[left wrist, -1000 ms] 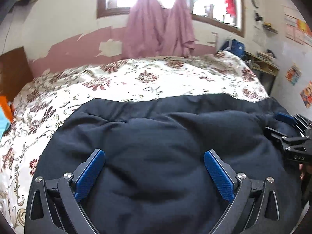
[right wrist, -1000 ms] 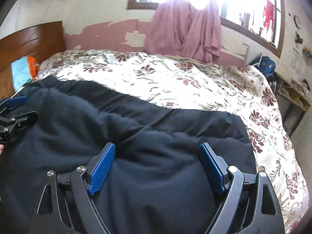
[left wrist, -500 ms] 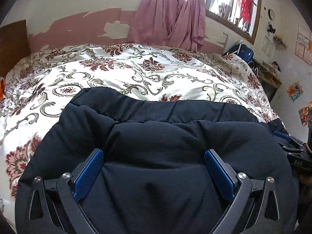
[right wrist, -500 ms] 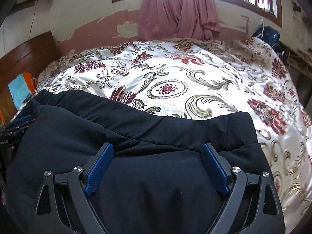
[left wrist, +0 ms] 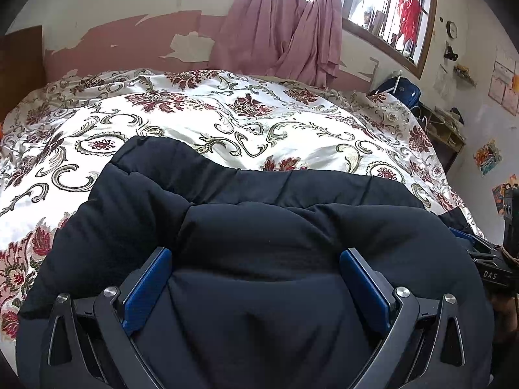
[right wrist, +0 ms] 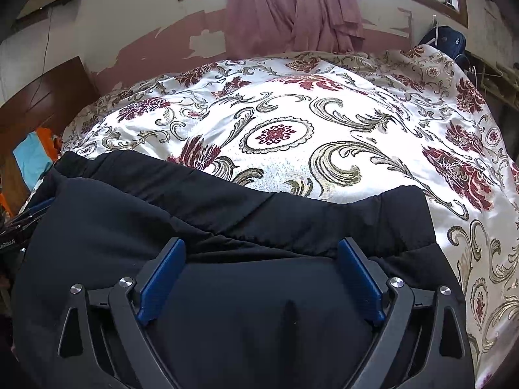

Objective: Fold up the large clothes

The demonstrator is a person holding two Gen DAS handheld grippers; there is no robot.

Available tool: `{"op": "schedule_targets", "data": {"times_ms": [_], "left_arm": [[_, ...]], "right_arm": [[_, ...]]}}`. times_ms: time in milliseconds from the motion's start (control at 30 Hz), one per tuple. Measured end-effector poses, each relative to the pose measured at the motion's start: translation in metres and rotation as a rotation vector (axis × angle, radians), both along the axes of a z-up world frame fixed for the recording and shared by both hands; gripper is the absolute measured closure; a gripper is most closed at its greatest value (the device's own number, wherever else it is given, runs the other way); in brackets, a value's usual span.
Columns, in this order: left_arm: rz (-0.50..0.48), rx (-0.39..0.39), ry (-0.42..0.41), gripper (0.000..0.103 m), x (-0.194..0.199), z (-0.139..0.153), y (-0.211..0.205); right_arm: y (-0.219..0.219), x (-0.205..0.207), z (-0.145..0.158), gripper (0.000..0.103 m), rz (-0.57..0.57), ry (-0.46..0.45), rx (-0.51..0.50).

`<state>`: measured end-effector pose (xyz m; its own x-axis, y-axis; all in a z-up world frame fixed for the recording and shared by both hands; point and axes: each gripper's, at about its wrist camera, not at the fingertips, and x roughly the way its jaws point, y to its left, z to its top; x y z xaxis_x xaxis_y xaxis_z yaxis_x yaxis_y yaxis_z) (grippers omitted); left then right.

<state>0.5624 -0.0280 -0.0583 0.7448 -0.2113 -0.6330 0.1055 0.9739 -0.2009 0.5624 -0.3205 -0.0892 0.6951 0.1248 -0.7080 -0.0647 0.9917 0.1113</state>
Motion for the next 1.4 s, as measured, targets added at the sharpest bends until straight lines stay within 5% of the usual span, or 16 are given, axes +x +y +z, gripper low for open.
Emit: {"op": "schedule_targets", "data": {"times_ms": [700,1400], "left_arm": [[0.003,0.067,-0.013,0.000,-0.002,-0.008,-0.010],[0.001,0.040,-0.069,0.000,-0.015,-0.006,-0.005]], "right_arm": [[-0.002,-0.005,-0.002,0.012,-0.005,-0.024,-0.008],[-0.006,-0.022,0.008,0.011,-0.011,-0.104,0.019]]}}
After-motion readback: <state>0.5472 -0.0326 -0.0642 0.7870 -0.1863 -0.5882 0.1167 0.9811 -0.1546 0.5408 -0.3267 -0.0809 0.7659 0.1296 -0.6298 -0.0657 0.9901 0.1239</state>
